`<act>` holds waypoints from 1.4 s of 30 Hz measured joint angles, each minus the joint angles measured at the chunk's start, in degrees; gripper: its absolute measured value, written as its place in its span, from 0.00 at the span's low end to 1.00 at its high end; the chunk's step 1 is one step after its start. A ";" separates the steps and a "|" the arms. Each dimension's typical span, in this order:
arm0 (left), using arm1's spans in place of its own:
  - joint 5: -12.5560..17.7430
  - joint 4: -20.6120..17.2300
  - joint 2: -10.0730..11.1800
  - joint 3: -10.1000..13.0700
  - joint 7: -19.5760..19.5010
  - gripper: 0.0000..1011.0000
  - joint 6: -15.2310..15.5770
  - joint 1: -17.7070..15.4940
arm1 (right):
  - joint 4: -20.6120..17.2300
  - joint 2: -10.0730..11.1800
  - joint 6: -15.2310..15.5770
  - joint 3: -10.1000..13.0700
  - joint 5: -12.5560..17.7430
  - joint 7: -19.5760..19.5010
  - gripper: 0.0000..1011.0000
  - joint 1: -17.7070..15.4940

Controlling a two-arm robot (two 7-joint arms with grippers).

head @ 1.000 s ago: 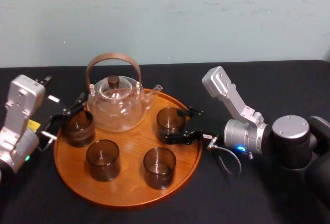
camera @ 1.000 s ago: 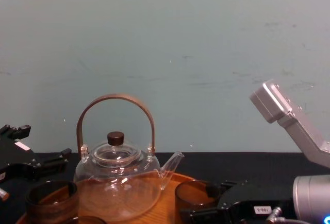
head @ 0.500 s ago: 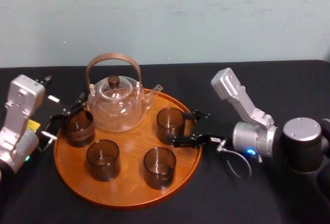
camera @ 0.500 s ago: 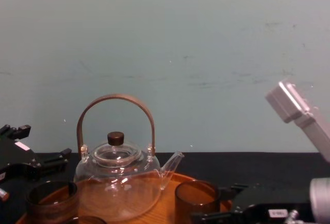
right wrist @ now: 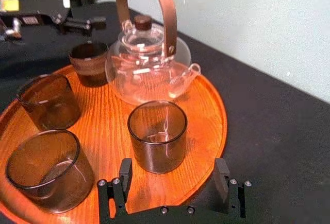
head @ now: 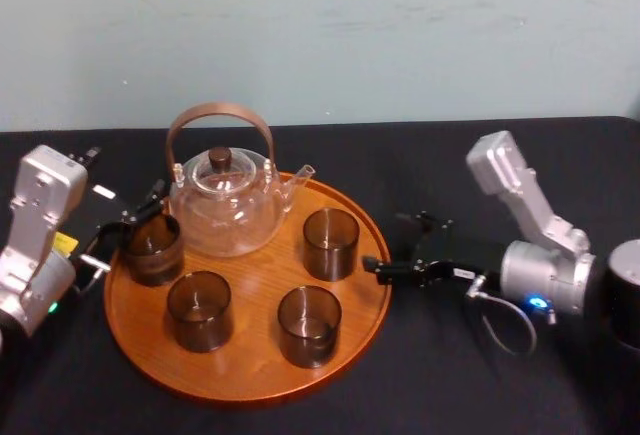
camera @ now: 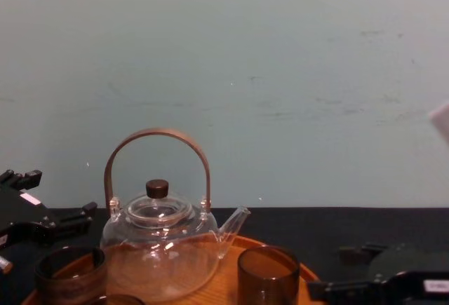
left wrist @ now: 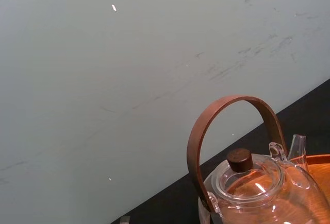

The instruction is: Pick up the glass from the table and place it on the tray.

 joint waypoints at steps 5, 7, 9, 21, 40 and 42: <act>0.00 0.00 0.00 0.00 0.00 0.99 0.00 0.00 | -2.36 1.67 -1.74 1.39 1.55 0.41 0.99 -1.72; 0.00 0.00 0.00 0.00 0.00 0.99 0.00 0.00 | -3.72 2.60 -2.69 2.25 2.44 0.45 0.99 -2.73; 0.00 0.00 0.00 0.00 0.00 0.99 0.00 0.00 | -4.91 3.35 -3.48 3.07 3.13 0.23 0.99 -3.62; 0.00 0.00 0.00 0.00 0.00 0.99 0.00 0.00 | -9.80 4.69 -7.04 9.95 5.29 -8.20 0.99 -9.57; 0.00 0.00 0.00 0.00 0.00 0.99 0.00 0.00 | -7.93 -1.85 -12.36 16.41 -0.23 -22.05 0.99 -13.28; 0.00 0.00 0.00 0.00 0.00 0.99 0.00 0.00 | -7.23 -2.63 -12.74 16.58 -0.75 -22.48 0.99 -13.17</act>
